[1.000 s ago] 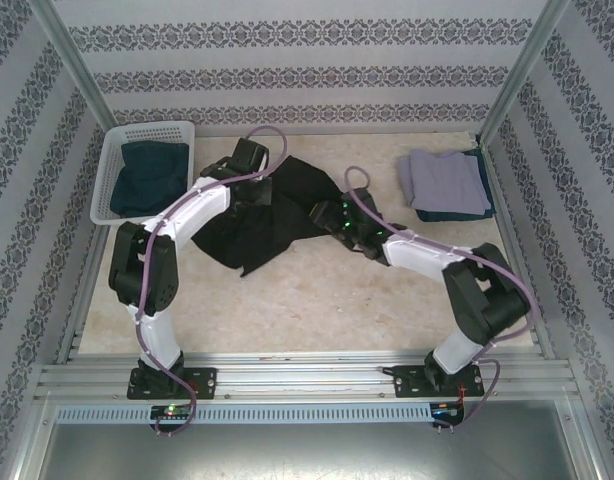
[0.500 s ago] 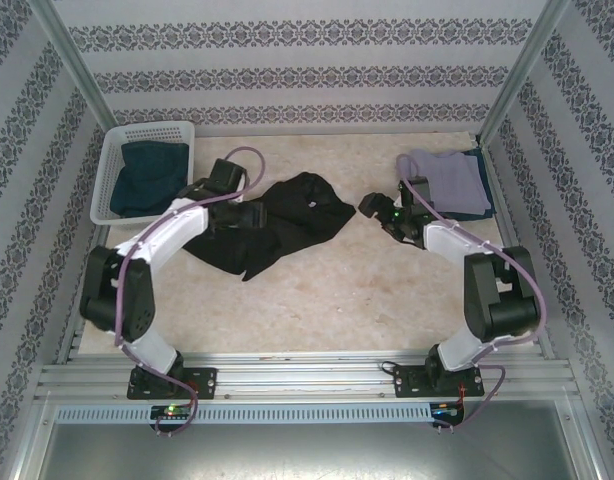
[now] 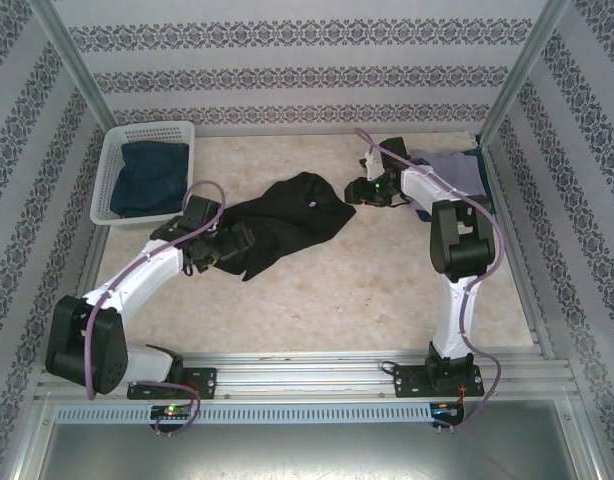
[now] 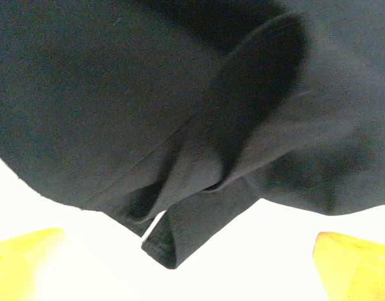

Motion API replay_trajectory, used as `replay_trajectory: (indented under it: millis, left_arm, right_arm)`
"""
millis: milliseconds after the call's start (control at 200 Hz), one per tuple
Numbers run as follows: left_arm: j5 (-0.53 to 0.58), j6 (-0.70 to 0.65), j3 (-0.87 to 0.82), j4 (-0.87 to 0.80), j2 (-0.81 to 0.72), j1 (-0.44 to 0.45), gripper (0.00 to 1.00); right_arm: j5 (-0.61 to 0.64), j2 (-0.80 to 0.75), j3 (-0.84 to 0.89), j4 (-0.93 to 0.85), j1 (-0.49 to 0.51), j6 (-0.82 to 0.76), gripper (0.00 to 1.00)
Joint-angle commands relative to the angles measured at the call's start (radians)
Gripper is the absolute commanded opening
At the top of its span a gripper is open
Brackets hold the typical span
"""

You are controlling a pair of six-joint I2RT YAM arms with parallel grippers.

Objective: Fold and stack the skirts

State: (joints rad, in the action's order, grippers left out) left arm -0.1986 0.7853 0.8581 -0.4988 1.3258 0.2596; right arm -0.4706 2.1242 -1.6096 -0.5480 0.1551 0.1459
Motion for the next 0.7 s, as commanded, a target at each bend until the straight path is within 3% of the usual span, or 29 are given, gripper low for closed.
replay_trajectory:
  millis: [0,260,694]
  left_arm:
    - [0.038,0.187,-0.048,0.103,-0.042,-0.011,1.0]
    - [0.035,0.178,-0.022,0.086,0.014,-0.013,1.0]
    - [0.031,0.17,-0.06,0.106,0.001,-0.025,1.0]
  right_arm:
    - [0.031,0.026,-0.029,-0.119,0.012,0.056,0.52]
    - [-0.046,0.023,0.034,0.062,0.023,0.476,0.48]
    - [0.066,0.056,0.014,0.022,0.058,0.495,0.4]
